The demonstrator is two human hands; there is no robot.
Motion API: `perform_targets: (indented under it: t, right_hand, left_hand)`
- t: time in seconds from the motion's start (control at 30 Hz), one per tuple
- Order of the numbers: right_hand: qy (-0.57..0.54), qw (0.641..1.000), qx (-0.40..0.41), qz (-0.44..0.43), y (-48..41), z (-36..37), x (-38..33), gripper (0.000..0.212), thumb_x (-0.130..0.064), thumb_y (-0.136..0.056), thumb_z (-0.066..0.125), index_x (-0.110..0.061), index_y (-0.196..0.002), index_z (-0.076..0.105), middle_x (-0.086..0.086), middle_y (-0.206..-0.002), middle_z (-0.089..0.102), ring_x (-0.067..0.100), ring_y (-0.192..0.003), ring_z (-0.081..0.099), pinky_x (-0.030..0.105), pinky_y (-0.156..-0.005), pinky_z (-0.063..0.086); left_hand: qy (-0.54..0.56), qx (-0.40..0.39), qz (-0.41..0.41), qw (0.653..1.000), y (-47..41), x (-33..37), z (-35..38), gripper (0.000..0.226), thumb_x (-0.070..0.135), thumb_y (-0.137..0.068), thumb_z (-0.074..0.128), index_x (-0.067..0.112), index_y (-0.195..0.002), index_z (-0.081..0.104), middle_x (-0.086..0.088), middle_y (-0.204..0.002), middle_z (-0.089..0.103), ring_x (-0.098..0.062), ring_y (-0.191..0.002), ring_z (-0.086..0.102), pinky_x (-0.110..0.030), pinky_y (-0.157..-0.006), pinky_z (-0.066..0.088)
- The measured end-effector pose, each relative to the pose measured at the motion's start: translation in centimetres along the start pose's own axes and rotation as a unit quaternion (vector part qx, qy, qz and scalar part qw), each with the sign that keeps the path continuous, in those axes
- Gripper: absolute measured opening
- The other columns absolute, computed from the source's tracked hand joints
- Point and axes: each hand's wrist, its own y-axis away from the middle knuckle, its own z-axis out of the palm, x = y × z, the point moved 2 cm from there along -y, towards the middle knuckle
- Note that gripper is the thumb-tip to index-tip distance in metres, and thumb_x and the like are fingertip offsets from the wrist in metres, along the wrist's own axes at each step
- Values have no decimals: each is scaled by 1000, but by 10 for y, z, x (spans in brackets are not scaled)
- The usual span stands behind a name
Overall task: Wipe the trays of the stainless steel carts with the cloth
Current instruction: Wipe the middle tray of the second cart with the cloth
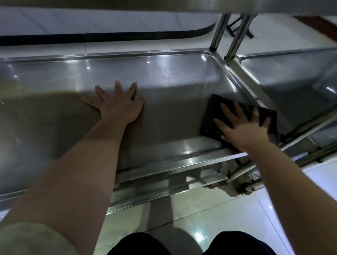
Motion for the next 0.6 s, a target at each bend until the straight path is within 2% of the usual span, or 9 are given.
perform_targets:
  t: [0.1, 0.2, 0.3, 0.43, 0.53, 0.6]
  right_hand:
    - [-8, 991, 59, -124, 36, 19, -95, 73, -87, -75, 6, -63, -142, -8, -19, -162, -6, 42, -147, -6, 67, -108, -8]
    - [-29, 978, 55, -200, 55, 23, -148, 74, -89, -70, -2, -65, -139, -12, -20, -161, -10, 40, -146, -15, 65, -106, -18]
    - [-24, 978, 56, -201, 49, 23, -141, 72, -90, -70, -3, -66, -137, -16, -20, -161, -12, 39, -146, -17, 64, -108, -18]
    - [-9, 980, 52, -191, 51, 24, -144, 73, -91, -68, -5, -67, -137, -16, -20, -161, -11, 40, -147, -14, 65, -109, -14]
    - [-7, 983, 37, -182, 51, 20, -143, 78, -92, -63, -10, -67, -136, -17, -20, -161, -14, 40, -147, -13, 66, -111, -11]
    - [-11, 987, 27, -156, 55, 20, -149, 77, -90, -66, -8, -65, -138, -17, -19, -161, -15, 42, -146, -14, 68, -111, -9]
  left_hand:
    - [3, -24, 0, 1000, -2, 0, -1, 63, 76, -89, 13, 59, -147, -4, 8, -164, -10, -49, -144, -13, -81, -97, -9]
    - [15, -54, 34, 998, -7, -11, -5, 60, 70, -92, 20, 59, -146, -2, 11, -163, -13, -45, -145, -17, -79, -101, -10]
    - [-7, -58, 90, 994, -8, -53, -12, 59, 62, -97, 23, 48, -152, 7, 4, -165, -3, -39, -148, -13, -75, -108, -8]
    - [-71, 13, 48, 996, 12, -136, -12, 60, 72, -92, 13, 56, -149, 5, 15, -163, -5, -38, -148, -14, -75, -102, -15]
    - [-33, 15, 43, 998, 23, -171, -8, 57, 71, -91, 12, 59, -146, 5, 17, -163, -3, -37, -148, -12, -77, -103, -11]
    - [-11, 21, 39, 999, 25, -174, -8, 54, 69, -93, 14, 62, -145, 5, 18, -163, -1, -34, -149, -7, -76, -106, -8]
